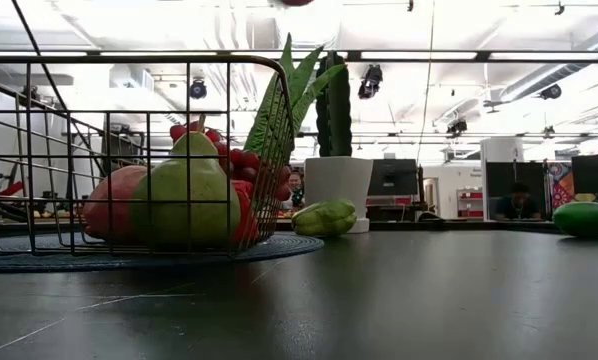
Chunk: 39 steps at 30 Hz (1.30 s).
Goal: Build produce basket
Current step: Put the orange into the wire basket
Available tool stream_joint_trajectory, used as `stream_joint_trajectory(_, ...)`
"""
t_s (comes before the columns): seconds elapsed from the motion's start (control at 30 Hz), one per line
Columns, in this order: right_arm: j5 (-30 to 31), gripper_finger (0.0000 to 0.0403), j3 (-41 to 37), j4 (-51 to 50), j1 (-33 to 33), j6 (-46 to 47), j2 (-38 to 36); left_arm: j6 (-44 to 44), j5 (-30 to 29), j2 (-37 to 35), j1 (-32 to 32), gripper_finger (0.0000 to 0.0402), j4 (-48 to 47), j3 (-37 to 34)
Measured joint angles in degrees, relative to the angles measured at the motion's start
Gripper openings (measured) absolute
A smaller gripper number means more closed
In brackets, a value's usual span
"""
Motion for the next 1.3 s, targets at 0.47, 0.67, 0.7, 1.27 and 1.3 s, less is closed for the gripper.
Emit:
stream_joint_trajectory(0.47,12.6,0.0134,5.8,32.3,0.0,-60.8,17.9,-6.4,16.2,4.7,0.0,0.0313,6.6,-2.8)
stream_joint_trajectory(0.67,13.1,0.0134,9.2,33.4,0.6,-75.7,21.8,-6.7,8.7,8.5,0.0,0.0313,11.2,-2.3)
stream_joint_trajectory(0.7,13.0,0.0134,9.3,33.3,0.9,-77.1,21.9,-7.5,7.2,8.4,0.0,0.0313,11.1,-2.3)
stream_joint_trajectory(1.27,12.6,0.0134,9.5,32.8,2.5,-78.7,21.7,-9.4,11.5,12.1,2.0,0.0379,10.0,-2.7)
stream_joint_trajectory(1.3,12.6,0.0134,9.5,33.0,2.5,-78.7,21.7,-8.8,13.5,12.4,2.0,0.0381,9.6,-2.7)
